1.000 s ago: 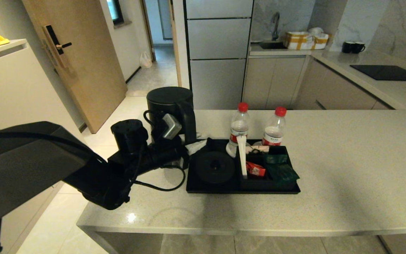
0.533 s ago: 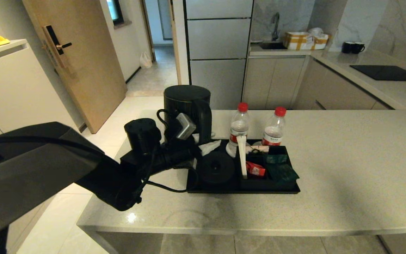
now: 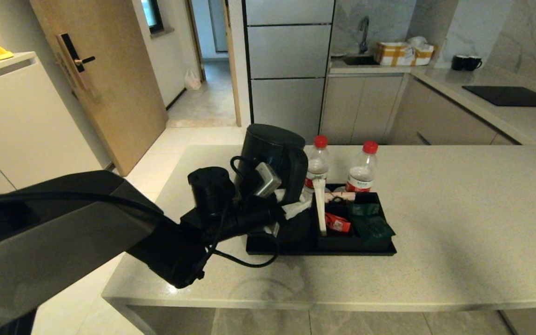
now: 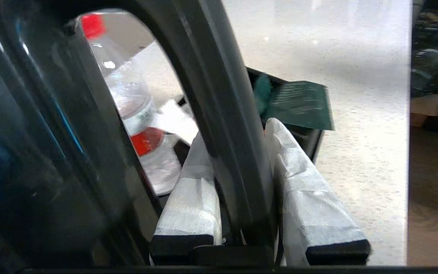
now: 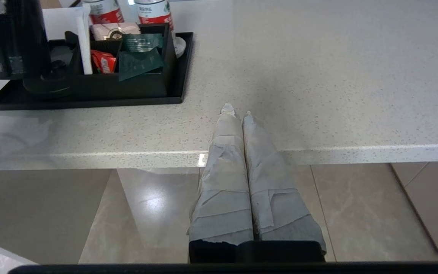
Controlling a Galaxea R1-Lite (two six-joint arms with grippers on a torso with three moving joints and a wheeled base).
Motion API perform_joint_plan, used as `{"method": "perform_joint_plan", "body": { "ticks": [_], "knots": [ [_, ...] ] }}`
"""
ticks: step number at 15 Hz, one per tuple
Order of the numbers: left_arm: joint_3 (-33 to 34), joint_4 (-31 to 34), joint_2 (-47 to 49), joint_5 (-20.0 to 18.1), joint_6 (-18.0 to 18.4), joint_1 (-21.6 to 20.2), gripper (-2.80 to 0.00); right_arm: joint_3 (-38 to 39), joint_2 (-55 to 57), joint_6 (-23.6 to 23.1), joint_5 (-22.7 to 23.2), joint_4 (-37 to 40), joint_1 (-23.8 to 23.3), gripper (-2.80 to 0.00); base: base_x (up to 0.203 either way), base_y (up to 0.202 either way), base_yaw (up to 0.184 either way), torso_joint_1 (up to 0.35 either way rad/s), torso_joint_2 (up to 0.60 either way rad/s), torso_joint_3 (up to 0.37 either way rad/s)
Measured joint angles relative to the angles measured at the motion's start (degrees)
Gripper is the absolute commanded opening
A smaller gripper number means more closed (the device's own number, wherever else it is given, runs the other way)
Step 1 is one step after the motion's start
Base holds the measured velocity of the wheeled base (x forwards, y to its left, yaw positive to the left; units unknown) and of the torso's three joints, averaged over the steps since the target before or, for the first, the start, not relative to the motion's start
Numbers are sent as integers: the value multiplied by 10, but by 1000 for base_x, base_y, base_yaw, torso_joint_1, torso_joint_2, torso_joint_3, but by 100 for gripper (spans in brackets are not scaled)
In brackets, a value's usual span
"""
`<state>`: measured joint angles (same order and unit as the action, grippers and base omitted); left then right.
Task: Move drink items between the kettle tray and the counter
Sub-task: Return the kettle to its original position
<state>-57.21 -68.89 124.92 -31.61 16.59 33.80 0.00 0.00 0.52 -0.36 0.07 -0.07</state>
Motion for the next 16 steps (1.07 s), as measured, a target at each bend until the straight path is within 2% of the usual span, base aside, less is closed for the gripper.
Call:
{"method": "perform_joint_plan", "body": {
  "ticks": [5, 10, 11, 13, 16],
  "knots": [
    [7, 0, 0, 11, 0, 23, -280, 0, 0, 0, 0, 0, 0, -280, 0, 0, 0, 0, 0, 0],
    [-2, 0, -4, 26, 1, 25, -280, 0, 0, 0, 0, 0, 0, -280, 0, 0, 0, 0, 0, 0],
    [-8, 0, -3, 41, 1, 26, -280, 0, 0, 0, 0, 0, 0, -280, 0, 0, 0, 0, 0, 0],
    [-22, 0, -1, 62, 1, 19, -280, 0, 0, 0, 0, 0, 0, -280, 0, 0, 0, 0, 0, 0],
    [-36, 0, -1, 64, 2, 4, -280, 0, 0, 0, 0, 0, 0, -280, 0, 0, 0, 0, 0, 0]
  ]
}}
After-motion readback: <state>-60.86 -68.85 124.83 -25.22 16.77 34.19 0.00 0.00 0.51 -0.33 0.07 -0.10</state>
